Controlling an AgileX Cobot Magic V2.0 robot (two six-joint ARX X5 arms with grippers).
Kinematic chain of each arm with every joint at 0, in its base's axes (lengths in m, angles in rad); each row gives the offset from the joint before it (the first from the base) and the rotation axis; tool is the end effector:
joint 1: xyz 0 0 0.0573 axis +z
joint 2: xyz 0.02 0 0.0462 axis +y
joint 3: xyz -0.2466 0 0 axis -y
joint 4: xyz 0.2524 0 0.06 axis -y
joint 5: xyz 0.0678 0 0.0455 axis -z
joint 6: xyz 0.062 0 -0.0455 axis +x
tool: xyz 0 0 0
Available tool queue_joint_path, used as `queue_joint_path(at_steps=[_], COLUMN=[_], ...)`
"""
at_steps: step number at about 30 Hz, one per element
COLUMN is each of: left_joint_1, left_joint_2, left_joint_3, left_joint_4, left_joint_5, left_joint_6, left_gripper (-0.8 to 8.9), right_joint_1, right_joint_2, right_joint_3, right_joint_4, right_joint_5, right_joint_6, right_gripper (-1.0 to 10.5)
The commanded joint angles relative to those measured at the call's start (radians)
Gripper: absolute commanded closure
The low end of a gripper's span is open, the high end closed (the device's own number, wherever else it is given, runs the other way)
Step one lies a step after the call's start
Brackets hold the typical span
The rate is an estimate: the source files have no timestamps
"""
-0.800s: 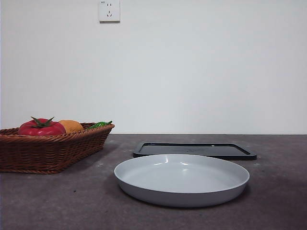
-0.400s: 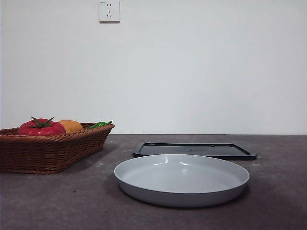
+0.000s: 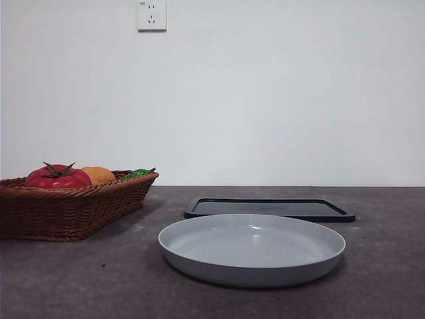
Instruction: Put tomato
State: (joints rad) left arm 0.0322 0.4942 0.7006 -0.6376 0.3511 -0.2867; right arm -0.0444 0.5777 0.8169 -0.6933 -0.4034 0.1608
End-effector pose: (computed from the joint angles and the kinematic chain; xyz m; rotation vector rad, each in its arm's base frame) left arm 0.1527 -0.0164 0.2783 -0.3624 0.4681 -0.2513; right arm 0.1575 0.0174 0.3015 0.2578 0.4732 0.3167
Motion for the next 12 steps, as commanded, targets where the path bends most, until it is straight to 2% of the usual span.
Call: queue_joint_path(at_steps=[1,6,12], left_joint_1=[-0.008,-0.053,-0.148], left_joint_2=[0.072,0.17,0.242], left_joint_3=[0.073,0.17,0.303], left_joint_4=[-0.036,-0.14,-0.293], left_joint_5=[0.056,0.121,0.125], left_joint_6=[0.076,0.125,0.195], left_gripper=[8.03,8.03,8.04], right_joint_1=[0.028,0.101,0.259], right_joint_2=[0.073,0.173,0.225], right_joint_3=[0.092,0.21,0.288], right_joint_4=[-0.066,-0.2,-0.335], right_joint_5=[-0.029,-0.05,-0.049], right_joint_6=[-0.06,-0.105,-0.143], right_gripper=[9.4,9.4,9.4])
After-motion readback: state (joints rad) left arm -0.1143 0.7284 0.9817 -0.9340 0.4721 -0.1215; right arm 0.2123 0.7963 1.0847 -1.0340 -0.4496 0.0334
